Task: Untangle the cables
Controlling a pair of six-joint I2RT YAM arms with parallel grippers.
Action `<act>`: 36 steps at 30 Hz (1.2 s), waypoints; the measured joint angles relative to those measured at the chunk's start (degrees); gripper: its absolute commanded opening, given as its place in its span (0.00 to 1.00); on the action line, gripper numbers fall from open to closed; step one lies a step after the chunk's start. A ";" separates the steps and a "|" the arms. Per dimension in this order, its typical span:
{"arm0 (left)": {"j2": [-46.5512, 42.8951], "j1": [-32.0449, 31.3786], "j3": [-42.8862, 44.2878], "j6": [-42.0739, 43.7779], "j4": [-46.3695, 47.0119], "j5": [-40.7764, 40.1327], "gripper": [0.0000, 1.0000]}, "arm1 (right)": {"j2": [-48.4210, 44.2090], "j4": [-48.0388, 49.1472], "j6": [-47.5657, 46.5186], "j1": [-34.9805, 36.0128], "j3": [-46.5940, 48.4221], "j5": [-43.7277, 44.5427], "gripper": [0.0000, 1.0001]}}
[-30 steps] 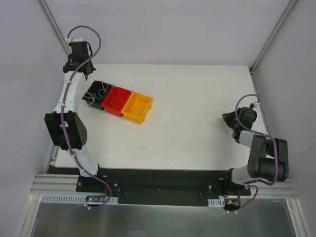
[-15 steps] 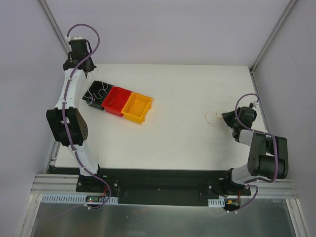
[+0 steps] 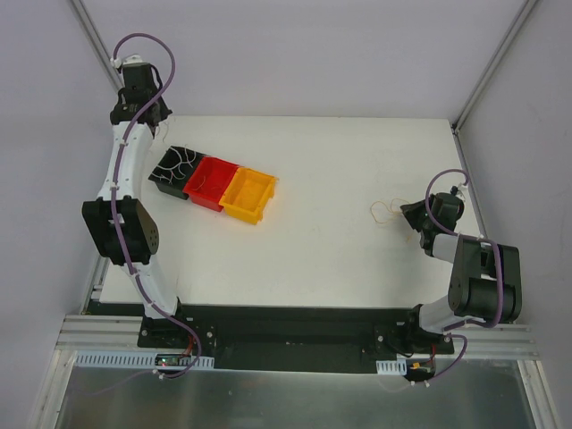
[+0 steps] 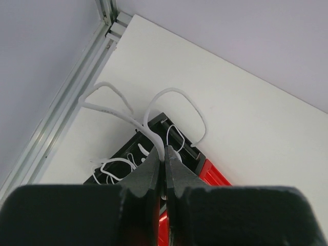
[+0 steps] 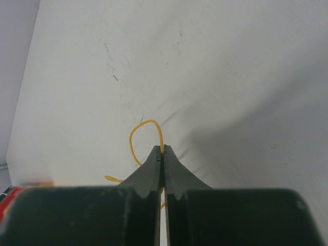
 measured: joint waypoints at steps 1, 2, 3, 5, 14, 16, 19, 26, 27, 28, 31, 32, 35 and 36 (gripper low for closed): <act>0.00 0.00 -0.26 -0.26 0.13 0.13 0.00 | 0.00 0.00 0.00 0.00 0.00 0.02 0.01; 0.00 0.00 -0.87 -0.68 0.46 0.22 0.00 | 0.00 0.00 0.00 0.00 0.00 0.00 0.00; 0.00 0.00 -1.70 -0.96 0.72 0.20 0.00 | 0.00 0.00 -0.02 0.00 0.00 0.00 0.01; 0.09 0.00 -4.22 -1.46 1.01 0.13 0.00 | 0.00 0.00 0.00 0.00 0.00 0.00 0.00; 5.68 0.00 -12.61 -4.17 -0.26 0.46 0.00 | 0.04 0.02 0.13 -0.02 0.00 -0.48 0.00; 7.21 0.00 -13.40 -4.87 -0.85 0.59 0.00 | 0.04 0.02 0.17 -0.02 0.00 -0.57 0.00; 9.09 0.00 -13.79 -5.66 -1.40 1.53 0.00 | 0.11 0.04 0.20 -0.02 0.00 -0.59 0.00; 11.32 0.00 -13.81 -7.48 -1.68 4.44 0.00 | 0.50 0.13 0.24 -0.02 0.00 -0.92 0.00; 11.34 0.00 -13.88 -7.74 -1.77 4.83 0.00 | 0.57 0.17 0.24 -0.04 0.00 -0.96 0.00; 11.34 0.00 -14.01 -8.02 -1.77 5.03 0.00 | 0.66 0.20 0.24 -0.09 0.02 -1.01 0.01; 11.32 0.00 -14.60 -8.41 -1.75 5.75 0.00 | 0.74 0.24 0.31 -0.24 0.02 -1.01 0.00; 11.30 0.00 -14.99 -8.50 -1.77 5.95 0.03 | 0.79 0.26 0.35 -0.28 0.02 -1.03 0.01; 10.78 0.00 -16.59 -8.76 -1.81 6.14 0.05 | 0.92 0.35 0.44 -0.35 0.11 -1.22 0.00; 10.32 0.00 -17.25 -8.83 -1.88 6.16 0.07 | 0.94 0.37 0.44 -0.35 0.17 -1.27 0.00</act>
